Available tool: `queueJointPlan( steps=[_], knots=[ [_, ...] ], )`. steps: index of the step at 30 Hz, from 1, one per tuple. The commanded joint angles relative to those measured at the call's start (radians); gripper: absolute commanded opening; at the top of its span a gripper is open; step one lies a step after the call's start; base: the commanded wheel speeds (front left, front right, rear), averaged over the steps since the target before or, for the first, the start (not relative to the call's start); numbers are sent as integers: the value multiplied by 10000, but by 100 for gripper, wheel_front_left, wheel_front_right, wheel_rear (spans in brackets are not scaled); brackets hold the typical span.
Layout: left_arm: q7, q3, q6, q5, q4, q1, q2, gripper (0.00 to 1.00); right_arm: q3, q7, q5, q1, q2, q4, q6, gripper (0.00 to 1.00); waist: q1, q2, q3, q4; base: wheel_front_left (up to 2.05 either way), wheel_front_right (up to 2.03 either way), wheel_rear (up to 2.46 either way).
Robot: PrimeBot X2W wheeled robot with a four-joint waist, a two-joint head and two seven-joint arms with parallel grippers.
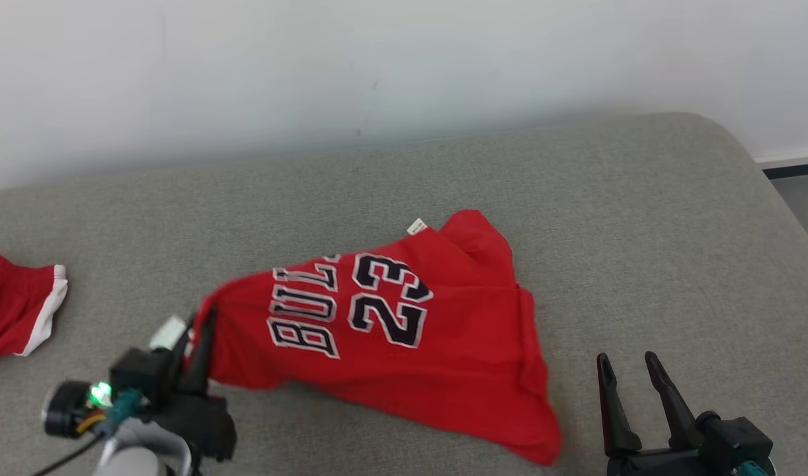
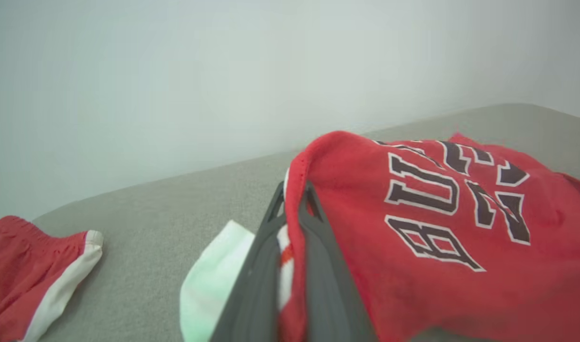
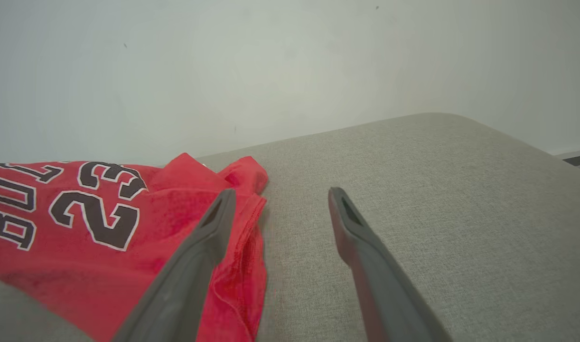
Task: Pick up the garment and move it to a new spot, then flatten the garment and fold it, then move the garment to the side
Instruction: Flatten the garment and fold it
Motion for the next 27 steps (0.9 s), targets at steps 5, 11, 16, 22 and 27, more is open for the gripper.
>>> queueJointPlan(
  steps=[5, 11, 16, 22, 27],
  knots=[
    [270, 337, 414, 109, -891, -447, 396, 0, -72, -8, -110, -67, 109, 1, -22, 100, 0, 0, 101, -310, 0, 0, 0],
    [685, 19, 347, -52, -1029, -96, 146, 0, -131, -8, -102, -145, 184, 39, -22, 100, 0, 0, 323, -551, 0, 0, 0],
    [770, -270, 241, -206, -564, 243, -146, 0, -175, -8, -144, -177, 220, 58, -22, 100, 0, 0, 401, -576, 0, 0, 0],
    [499, -642, 132, -311, 188, 625, -589, 100, -275, -8, -182, -188, 209, 95, -22, 100, 0, 0, 396, -398, 0, 0, 0],
    [42, -622, 213, -341, 60, 856, -733, 100, -293, -8, -165, -71, 175, 151, -22, 100, 0, 0, 277, -119, 0, 0, 0]
  ],
)
